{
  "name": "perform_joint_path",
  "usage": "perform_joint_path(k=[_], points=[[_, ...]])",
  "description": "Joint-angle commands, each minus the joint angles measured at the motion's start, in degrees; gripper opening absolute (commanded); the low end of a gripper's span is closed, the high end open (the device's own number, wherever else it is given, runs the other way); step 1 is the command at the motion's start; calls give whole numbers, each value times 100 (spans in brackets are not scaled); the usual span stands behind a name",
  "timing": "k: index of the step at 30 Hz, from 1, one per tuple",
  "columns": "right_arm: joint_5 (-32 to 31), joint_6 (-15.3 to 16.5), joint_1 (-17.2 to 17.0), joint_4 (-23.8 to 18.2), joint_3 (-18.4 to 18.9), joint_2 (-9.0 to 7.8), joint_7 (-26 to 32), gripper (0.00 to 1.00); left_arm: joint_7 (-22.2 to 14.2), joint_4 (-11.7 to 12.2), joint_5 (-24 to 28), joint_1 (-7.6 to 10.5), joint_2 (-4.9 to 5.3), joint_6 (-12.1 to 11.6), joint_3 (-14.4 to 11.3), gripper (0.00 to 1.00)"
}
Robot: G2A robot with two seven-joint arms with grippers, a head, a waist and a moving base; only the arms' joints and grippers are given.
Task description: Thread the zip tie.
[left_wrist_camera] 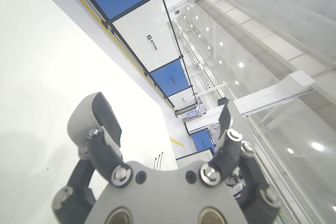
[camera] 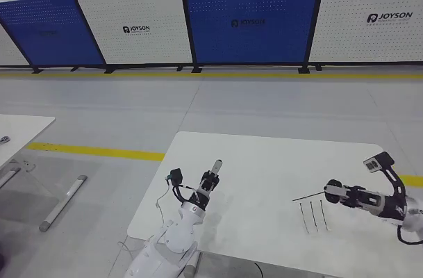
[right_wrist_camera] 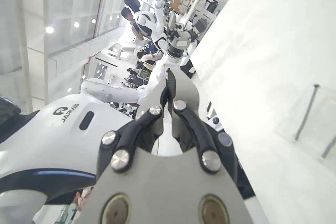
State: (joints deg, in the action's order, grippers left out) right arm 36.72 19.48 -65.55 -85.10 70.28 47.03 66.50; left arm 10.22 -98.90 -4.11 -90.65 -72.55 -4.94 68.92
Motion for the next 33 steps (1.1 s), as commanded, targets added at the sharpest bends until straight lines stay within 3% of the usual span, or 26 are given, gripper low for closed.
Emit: perform_joint_path(k=[1,2,13,16,19,24,28,29,33], points=[[-195,0,39,-78,-235,133,-363,0,1,0,0,0,0,0,0,100],[-155,0,57,-3,-356,179,-378,0,1,0,0,0,0,0,0,100],[-64,0,15,-20,-327,187,-490,0,-35,-11,62,9,-3,-15,-1,100],[254,0,-139,2,-163,237,-796,0,-462,-90,393,19,9,-162,64,100],[502,0,-152,86,-168,347,-825,0,-1098,-278,540,-112,56,-392,145,100],[92,0,46,274,-627,648,-1242,0,-1936,-593,556,-306,106,-559,17,100],[-9,0,344,718,-1140,875,-1169,0,-1879,-524,338,-238,85,-554,-225,100],[-9,0,344,718,-1140,875,-1169,0,-1700,-466,293,-205,70,-527,-264,100],[-9,0,344,718,-1140,875,-1169,0,-1700,-466,293,-205,70,-527,-264,100]])
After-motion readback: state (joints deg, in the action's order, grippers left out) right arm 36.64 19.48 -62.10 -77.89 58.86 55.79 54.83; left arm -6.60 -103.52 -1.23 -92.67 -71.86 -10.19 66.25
